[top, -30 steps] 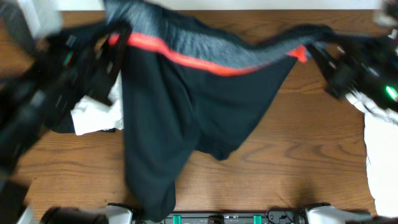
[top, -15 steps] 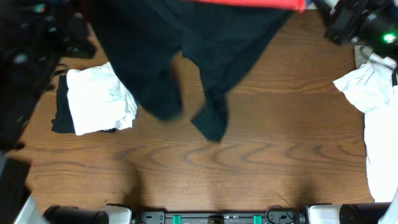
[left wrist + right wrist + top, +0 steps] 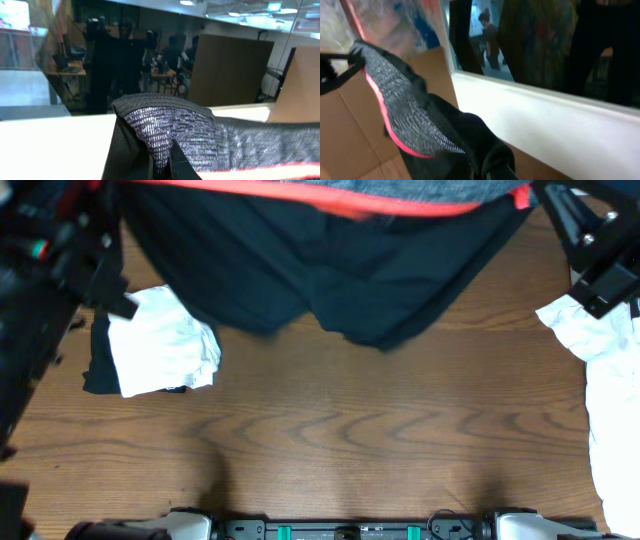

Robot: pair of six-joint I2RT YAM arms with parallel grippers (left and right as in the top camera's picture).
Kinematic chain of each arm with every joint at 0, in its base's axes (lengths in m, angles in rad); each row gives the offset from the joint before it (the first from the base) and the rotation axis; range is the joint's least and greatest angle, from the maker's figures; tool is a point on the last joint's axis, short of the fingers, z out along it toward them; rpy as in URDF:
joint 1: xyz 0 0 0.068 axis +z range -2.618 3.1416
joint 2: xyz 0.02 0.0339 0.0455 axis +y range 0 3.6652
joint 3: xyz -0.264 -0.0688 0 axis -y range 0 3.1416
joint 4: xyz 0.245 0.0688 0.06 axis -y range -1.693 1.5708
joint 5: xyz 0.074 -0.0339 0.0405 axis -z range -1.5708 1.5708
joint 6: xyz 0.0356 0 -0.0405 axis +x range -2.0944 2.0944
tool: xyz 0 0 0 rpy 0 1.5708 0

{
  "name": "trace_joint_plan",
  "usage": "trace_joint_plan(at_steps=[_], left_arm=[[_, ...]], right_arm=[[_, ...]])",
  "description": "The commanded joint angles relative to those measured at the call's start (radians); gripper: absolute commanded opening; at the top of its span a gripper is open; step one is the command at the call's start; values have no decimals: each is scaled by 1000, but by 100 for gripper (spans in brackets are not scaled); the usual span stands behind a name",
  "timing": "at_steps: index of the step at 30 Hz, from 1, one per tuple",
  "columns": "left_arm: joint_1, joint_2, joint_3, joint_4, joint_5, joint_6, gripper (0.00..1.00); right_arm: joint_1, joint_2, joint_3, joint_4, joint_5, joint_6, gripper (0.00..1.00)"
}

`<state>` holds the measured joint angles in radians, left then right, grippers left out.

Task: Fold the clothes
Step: 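Lift the pants with both grippers and spread them across the table, then hold the waistband high with both grippers, letting the legs hang down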

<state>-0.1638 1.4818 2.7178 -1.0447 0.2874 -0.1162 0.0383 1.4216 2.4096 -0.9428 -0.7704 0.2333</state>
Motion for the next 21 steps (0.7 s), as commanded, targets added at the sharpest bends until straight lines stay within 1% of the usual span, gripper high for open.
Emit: trace_joint_plan(at_steps=[1,2,3,4,5,6,7,8,9,10,11,12,13,17,21], left_arm=[[8,21,7,23,119,-15,6],[8,21,7,27,147,13,6],[8,21,7,25,105,13,6],[8,21,7,23,73,2,6],[8,21,7,26,93,-5,6],[8,21,7,32,127,-5,6],[8,20,7,35,118,-5,6],[8,20,7,37,72,-28,6],[8,20,7,37,44,-48,6],[8,20,7,38,40,-51,6],[8,20,7,43,40,-50,6],[8,20,7,54,40,-49,6],[8,20,7,68,41,-50,6],[8,10,7,152,41,-50,6],[8,-13,7,196,40,-48,6]], right_arm=[[-5,2,0,-83,256,90,1],[-5,-3,0,-101,249,64,1],[-3,-3,0,-92,129,-46,1],[3,-4,0,-80,-31,-195,1],[4,-4,0,-83,-60,-234,2],[2,-6,0,-94,26,-166,2],[-4,-7,0,-121,185,-42,2],[-8,-8,0,-146,290,41,1],[-7,-8,0,-146,282,38,1],[-3,-9,0,-120,148,-53,1],[2,-9,0,-92,-18,-174,1],[2,-9,0,-65,-135,-253,1],[2,-9,0,-37,-161,-256,1],[-6,-24,0,106,-109,-140,1],[-13,-47,0,220,-105,-113,1]])
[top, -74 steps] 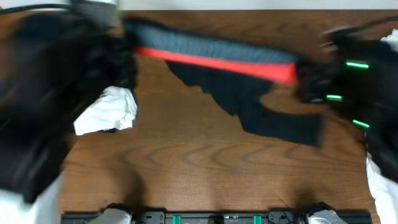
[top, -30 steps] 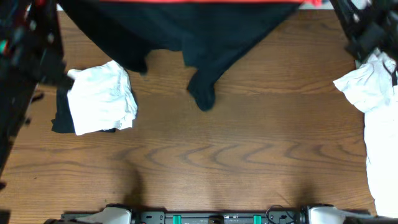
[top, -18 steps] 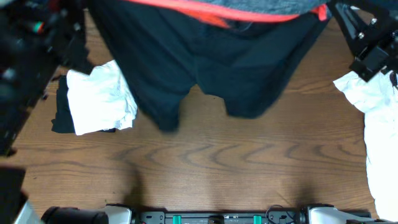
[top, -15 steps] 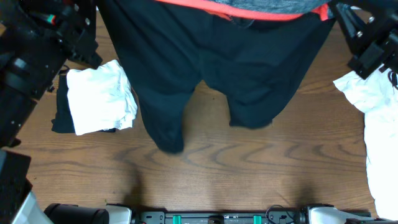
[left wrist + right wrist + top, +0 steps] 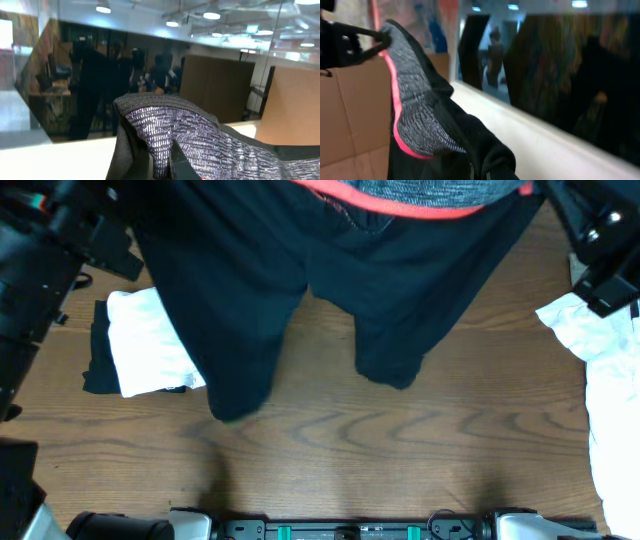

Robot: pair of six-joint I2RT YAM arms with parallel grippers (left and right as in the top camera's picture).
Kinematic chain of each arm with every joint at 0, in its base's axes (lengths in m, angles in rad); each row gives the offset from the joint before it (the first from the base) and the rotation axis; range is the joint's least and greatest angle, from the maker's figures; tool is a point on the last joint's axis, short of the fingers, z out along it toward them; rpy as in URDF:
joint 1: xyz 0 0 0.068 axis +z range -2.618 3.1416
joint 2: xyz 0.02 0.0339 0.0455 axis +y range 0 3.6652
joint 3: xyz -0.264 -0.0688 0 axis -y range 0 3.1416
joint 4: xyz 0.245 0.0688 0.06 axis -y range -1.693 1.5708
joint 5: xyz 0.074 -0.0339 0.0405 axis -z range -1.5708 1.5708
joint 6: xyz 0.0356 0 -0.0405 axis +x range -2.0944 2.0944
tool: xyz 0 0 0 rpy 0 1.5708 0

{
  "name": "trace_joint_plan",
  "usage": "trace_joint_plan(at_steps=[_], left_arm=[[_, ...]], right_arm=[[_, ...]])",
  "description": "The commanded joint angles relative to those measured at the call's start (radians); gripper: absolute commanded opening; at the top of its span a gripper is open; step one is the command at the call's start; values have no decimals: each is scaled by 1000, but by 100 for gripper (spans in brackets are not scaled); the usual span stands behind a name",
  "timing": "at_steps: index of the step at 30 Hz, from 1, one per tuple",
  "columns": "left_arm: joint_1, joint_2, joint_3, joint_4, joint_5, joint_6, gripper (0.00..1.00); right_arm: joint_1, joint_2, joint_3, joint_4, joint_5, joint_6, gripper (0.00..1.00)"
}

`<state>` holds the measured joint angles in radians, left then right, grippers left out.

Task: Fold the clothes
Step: 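Hold the waistband high with both grippers, letting the legs hang down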

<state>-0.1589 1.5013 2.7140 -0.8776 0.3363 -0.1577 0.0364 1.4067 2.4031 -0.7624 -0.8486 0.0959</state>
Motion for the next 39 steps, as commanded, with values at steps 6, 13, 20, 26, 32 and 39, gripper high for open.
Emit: trace_joint_plan(at_steps=[6,13,20,26,32,39], left_arm=[[3,-50,11,68,-10,7,6],[3,-35,11,34,-10,6,6],[3,-27,11,19,-12,7,6],[3,-24,11,-18,-74,3,6],[3,-24,11,-44,-83,2,6],[3,-48,11,-60,-35,-20,6]], right_arm=[[-11,-53,6,81,-49,23,1],[-11,-42,6,39,-89,50,1],[-12,-33,6,-124,108,171,1],[-12,-26,6,-262,364,320,1],[-12,-29,6,-205,364,269,1],[-12,-38,6,-195,323,224,1]])
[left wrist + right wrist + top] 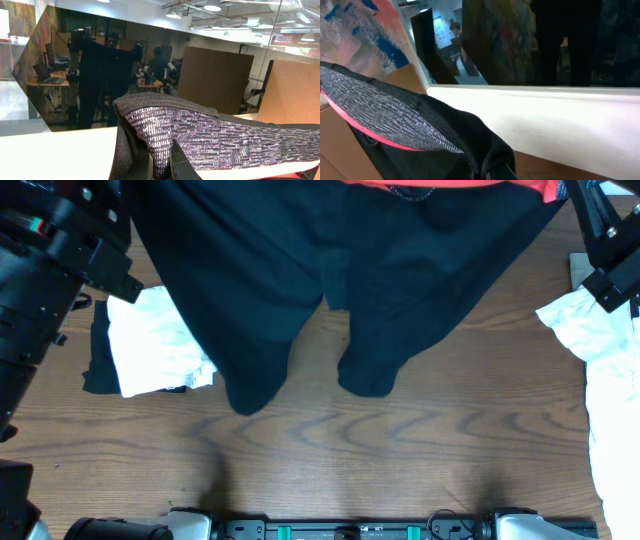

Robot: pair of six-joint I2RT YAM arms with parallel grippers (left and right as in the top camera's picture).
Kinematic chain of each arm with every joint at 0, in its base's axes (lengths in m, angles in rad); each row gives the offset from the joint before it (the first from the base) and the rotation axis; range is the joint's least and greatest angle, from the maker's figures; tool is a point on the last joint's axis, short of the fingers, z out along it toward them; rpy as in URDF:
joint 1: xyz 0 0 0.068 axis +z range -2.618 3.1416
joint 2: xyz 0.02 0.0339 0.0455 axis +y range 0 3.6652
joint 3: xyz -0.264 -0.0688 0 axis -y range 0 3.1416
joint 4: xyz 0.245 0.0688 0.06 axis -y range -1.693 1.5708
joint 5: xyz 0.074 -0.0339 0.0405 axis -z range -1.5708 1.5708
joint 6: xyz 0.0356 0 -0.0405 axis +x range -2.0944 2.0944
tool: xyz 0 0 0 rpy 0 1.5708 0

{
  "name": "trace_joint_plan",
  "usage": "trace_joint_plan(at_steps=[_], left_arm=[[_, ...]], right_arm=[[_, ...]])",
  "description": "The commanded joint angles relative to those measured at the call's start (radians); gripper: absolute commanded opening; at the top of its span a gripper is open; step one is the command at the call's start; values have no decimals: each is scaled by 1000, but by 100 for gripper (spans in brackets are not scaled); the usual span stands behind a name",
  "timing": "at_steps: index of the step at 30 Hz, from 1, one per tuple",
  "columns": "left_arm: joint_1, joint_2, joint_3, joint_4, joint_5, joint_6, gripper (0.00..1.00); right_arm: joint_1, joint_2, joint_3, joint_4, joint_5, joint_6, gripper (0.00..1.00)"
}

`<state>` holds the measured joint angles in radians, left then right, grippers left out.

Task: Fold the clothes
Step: 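Hold the waistband high with both grippers, letting the legs hang down, then lay the pants flat on the table, waistband at top, and release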

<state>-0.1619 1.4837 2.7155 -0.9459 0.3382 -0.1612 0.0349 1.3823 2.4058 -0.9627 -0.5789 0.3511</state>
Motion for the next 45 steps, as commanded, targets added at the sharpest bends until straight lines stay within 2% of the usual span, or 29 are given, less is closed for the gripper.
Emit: trace_joint_plan(at_steps=[1,13,20,29,38,40,41,42,43,44,45], left_arm=[[6,-42,10,8,-37,-16,5],[6,-168,10,-171,-37,-28,6],[6,-156,9,-221,-135,-35,6],[6,106,9,-270,-168,-29,6],[6,503,9,-165,-167,38,7],[6,583,9,-124,-168,43,11],[7,622,9,-101,-169,60,17],[9,658,9,-80,-168,63,31],[12,686,9,-66,-168,63,44],[16,708,9,-60,-174,64,54],[19,716,9,-61,-184,64,70]], right_arm=[[-10,-22,4,5,51,-31,1],[-10,-187,4,-119,87,-56,1],[-10,-189,3,-189,160,-33,1],[-10,11,3,-255,241,-34,2],[-10,372,3,-217,269,-80,5],[-10,463,3,-171,269,-80,11],[-12,506,3,-137,270,-85,24],[-15,545,3,-105,271,-108,41],[-19,585,3,-83,276,-113,52],[-25,612,3,-75,275,-113,57],[-29,631,3,-78,275,-113,61]])
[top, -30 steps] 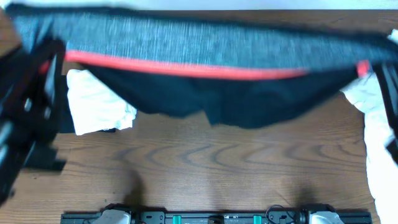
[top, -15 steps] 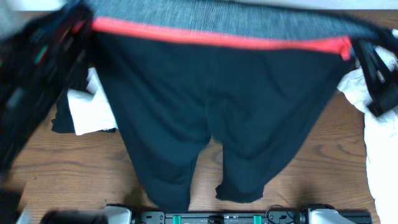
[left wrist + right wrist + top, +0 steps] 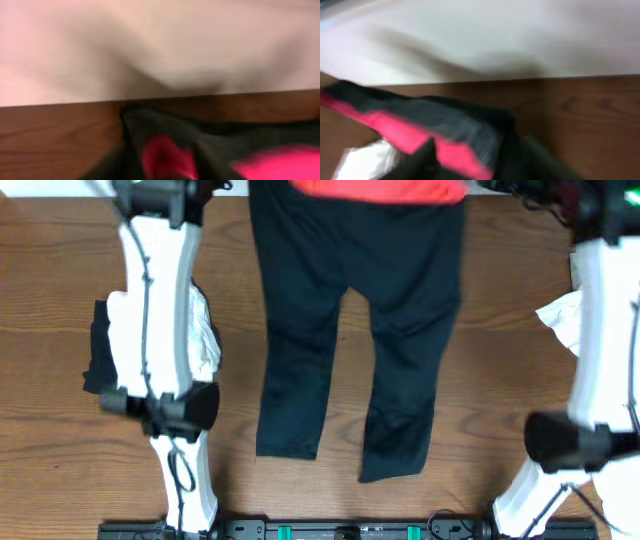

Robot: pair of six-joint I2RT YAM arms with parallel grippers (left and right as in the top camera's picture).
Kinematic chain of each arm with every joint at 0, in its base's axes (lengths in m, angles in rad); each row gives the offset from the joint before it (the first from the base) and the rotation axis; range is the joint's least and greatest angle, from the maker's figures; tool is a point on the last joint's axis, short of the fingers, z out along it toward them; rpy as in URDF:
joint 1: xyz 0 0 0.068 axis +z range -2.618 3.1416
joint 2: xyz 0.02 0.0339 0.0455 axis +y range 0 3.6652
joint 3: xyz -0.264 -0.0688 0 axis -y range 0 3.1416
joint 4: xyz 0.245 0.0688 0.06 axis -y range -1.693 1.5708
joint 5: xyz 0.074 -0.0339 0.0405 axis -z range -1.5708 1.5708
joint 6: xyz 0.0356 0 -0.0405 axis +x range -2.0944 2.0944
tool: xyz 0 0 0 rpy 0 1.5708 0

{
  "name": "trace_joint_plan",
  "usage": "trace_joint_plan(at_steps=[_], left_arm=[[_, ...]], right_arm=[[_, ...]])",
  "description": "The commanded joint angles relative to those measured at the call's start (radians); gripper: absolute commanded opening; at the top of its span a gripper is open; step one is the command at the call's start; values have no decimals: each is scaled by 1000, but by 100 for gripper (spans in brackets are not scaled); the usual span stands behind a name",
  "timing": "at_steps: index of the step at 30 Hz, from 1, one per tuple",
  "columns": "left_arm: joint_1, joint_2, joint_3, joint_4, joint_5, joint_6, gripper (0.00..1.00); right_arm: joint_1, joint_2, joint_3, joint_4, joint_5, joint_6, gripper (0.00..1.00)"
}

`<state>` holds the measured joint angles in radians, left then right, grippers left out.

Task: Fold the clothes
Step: 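Lay the pants flat on the table, waistband at top, and release, then move the right gripper down to the right pant leg hem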

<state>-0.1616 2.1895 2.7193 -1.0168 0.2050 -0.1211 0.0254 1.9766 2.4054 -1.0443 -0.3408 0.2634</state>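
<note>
Black pants point(image 3: 340, 330) with a red waistband point(image 3: 380, 188) lie flat on the wooden table point(image 3: 490, 370). The waist is at the far edge and both legs stretch toward the front. Both arms reach to the far edge, one at each waist corner. The wrist views are blurred. In the left one, dark cloth with red point(image 3: 165, 150) runs down to my left gripper point(image 3: 165, 172). In the right one, the waistband point(image 3: 445, 145) runs down to my right gripper point(image 3: 492, 167). Each seems shut on the waistband; the fingers themselves do not show.
A folded white cloth point(image 3: 208, 330) on a dark garment point(image 3: 98, 360) lies at the left, partly behind my left arm point(image 3: 150, 300). A white heap point(image 3: 560, 320) lies at the right edge behind my right arm point(image 3: 600, 310). A white wall point(image 3: 150, 45) borders the far edge.
The pants hung in the air from both raised grippers, legs dangling. Now both arms are stretched down to the far edge and the pants lie spread flat along the table.
Both grippers held the waistband up high with the legs bunched near the far side. Later the legs hung lower and straighter, then hung side by side. Now the pants rest flat, waist far, legs toward the front.
</note>
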Motion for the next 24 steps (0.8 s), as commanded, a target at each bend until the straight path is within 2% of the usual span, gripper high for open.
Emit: trace_joint_plan(at_steps=[1,2,4,12,17,24], left_arm=[[24,15,5,-1,-68,24,86],[31,15,5,-14,-82,24,93],[43,6,5,-52,-91,49,94],[67,-26,6,-290,-91,119,96],[66,-76,6,-407,-90,121,90],[66,-286,6,-546,-90,121,85]], right_arm=[[-25,51,4,-9,37,-26,63],[-29,61,4,-26,38,-34,64],[-38,69,4,-73,39,-65,67],[-40,47,4,-263,38,-173,68],[-40,20,4,-355,26,-198,66],[-39,-140,4,-462,-7,-269,67]])
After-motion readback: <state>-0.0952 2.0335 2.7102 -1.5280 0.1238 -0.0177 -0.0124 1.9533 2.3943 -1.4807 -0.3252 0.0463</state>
